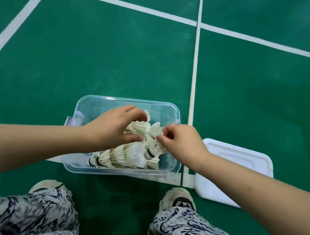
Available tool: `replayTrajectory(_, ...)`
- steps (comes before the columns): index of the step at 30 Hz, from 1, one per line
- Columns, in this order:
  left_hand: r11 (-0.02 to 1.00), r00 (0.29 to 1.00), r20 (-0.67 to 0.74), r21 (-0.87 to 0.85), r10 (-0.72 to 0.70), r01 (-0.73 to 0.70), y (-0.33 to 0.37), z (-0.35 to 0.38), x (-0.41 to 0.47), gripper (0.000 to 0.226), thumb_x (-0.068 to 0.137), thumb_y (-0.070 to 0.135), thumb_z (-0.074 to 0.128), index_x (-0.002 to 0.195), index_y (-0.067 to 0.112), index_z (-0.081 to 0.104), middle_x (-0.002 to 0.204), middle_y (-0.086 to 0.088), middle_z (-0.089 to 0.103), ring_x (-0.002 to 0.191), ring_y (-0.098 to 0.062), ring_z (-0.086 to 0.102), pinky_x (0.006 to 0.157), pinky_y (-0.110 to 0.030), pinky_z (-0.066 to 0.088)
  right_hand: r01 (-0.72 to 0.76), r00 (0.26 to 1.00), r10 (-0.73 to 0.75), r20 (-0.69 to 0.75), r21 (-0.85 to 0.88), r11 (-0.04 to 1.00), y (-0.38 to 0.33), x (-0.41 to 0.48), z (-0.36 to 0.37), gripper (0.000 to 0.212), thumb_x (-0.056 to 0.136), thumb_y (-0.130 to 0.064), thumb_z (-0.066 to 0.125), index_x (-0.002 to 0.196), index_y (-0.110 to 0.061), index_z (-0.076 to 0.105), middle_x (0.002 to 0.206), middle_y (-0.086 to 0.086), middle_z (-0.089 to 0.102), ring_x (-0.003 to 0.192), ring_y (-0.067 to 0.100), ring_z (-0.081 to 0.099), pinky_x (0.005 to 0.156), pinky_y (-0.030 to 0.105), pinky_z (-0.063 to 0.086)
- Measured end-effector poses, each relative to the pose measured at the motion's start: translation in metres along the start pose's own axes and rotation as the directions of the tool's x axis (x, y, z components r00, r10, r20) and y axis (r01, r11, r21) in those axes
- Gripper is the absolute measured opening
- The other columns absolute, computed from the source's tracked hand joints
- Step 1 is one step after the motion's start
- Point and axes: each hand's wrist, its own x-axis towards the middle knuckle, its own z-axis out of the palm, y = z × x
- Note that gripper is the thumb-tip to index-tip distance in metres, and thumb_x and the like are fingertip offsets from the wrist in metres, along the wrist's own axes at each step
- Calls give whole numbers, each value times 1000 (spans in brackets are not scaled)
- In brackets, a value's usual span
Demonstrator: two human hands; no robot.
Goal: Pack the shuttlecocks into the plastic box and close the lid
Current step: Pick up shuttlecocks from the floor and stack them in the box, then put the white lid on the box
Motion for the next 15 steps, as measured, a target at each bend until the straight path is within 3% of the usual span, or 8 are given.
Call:
replayTrajectory(3,1000,998,62,3,-8,8,-2,7,-5,41,80,35,65,115,21,50,108,10,50,98,-8,50,92,-28,41,-83,993,75,95,90,992,2,2,13,24,90,-28,54,79,-10,65,77,7,68,73,22,58,67,28,44)
replayTrajectory(6,1000,996,91,7,-16,15,-5,10,-4,39,81,36,64,114,23,49,102,15,47,93,-6,50,91,-31,44,-205,961,147,234,246,947,-2,4,26,22,92,-22,52,73,-17,59,66,1,61,64,20,62,73,34,56)
replayTrajectory(10,999,976,216,30,-34,29,-6,17,-3,45,82,38,62,121,23,46,115,7,60,103,-10,55,91,-27,42,-253,927,164,339,238,938,-3,2,42,21,94,-16,50,75,-13,57,72,5,60,66,21,63,82,39,56)
replayTrajectory(12,998,957,291,65,-18,-1,-4,23,-4,49,82,42,60,124,24,44,125,6,58,114,-12,54,94,-26,40,-262,921,174,348,223,939,-2,3,44,18,94,-18,49,80,-10,59,77,8,61,74,23,64,86,43,54)
replayTrajectory(15,996,940,342,84,-1,-30,0,28,-2,51,83,45,57,127,24,43,132,7,54,119,-13,50,99,-28,39,-253,915,174,364,184,950,-4,3,36,24,93,-24,48,87,-6,63,84,11,69,77,22,62,85,37,53)
